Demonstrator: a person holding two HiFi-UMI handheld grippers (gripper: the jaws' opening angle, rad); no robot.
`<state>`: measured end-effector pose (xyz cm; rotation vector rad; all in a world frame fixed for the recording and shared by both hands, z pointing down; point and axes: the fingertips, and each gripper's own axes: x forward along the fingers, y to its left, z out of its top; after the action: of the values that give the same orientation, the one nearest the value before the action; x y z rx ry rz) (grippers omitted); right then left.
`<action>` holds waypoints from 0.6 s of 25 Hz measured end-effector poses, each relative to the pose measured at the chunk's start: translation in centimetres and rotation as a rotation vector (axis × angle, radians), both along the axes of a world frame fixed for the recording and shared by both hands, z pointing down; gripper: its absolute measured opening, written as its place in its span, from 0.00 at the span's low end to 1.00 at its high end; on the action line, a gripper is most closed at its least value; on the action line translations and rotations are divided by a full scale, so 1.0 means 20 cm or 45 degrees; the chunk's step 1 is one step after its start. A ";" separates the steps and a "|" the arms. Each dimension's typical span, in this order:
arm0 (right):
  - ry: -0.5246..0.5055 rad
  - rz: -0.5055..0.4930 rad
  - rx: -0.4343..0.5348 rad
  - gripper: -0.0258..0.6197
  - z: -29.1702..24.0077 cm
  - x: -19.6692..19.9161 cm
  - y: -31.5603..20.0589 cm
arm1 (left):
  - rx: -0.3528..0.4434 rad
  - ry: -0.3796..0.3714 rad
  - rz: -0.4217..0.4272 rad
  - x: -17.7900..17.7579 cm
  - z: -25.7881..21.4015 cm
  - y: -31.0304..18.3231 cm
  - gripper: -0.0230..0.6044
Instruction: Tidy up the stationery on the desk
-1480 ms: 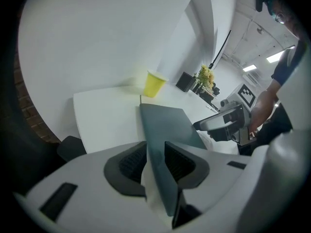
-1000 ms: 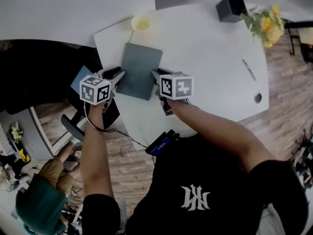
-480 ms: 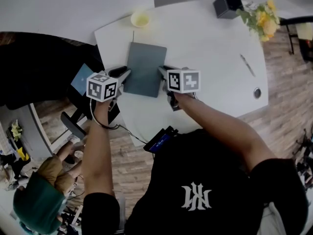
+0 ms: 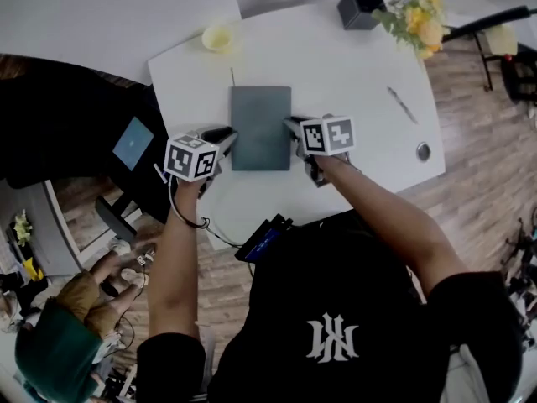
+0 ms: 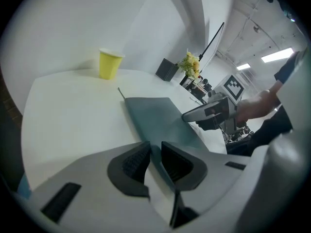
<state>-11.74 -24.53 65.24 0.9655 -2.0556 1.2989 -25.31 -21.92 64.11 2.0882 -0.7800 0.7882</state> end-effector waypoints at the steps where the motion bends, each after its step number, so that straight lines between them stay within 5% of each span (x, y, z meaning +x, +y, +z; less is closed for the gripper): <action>1: 0.001 -0.018 0.004 0.18 0.00 0.05 0.01 | -0.008 -0.003 0.013 0.05 0.00 0.02 0.15; 15: -0.003 -0.335 0.038 0.18 0.01 0.64 0.09 | -0.073 -0.022 0.009 0.70 0.01 0.26 0.14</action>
<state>1.14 -22.72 65.36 0.6775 -2.1254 1.1343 -11.29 -16.82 64.25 2.0366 -0.7509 0.8246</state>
